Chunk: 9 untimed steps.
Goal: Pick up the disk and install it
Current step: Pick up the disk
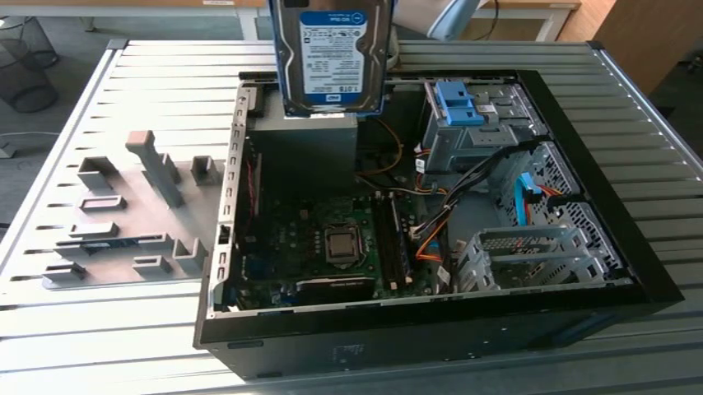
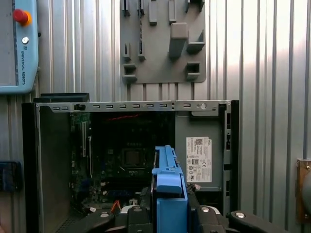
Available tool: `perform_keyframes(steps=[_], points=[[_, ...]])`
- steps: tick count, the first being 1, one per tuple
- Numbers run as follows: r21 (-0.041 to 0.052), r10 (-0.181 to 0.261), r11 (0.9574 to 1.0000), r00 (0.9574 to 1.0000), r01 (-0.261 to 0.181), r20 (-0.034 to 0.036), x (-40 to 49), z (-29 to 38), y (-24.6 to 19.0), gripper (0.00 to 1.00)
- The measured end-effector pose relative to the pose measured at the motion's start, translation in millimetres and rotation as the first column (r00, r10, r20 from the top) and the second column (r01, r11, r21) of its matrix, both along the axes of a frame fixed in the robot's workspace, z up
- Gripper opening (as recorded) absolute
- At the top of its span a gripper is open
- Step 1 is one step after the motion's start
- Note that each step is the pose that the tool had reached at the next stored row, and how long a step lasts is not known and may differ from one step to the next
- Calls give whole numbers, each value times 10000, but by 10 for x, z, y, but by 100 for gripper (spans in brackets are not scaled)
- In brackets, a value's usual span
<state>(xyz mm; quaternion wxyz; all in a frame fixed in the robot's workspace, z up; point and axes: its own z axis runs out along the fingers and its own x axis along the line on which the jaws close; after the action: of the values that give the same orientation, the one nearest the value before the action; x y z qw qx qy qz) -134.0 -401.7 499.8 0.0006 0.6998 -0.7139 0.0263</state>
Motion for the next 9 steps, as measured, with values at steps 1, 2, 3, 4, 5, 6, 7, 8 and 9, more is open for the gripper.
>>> perform_keyframes(steps=[1,2,3,4,5,6,7,8,9], points=[[-1,0,10000,10000,0,0,21,0,0,36],[0,0,10000,10000,0,0,24,0,-4,36],[1,-1,10000,10000,1,0,25,0,-10,36],[0,-1,10000,10000,1,1,25,0,-20,36],[0,-1,10000,10000,1,0,26,0,-35,36],[0,-1,10000,10000,1,0,26,0,-51,36],[-1,-1,10000,10000,1,0,26,0,-69,36],[0,-1,10000,10000,1,-1,25,0,-93,36],[0,-1,10000,10000,1,0,25,0,-117,36]])
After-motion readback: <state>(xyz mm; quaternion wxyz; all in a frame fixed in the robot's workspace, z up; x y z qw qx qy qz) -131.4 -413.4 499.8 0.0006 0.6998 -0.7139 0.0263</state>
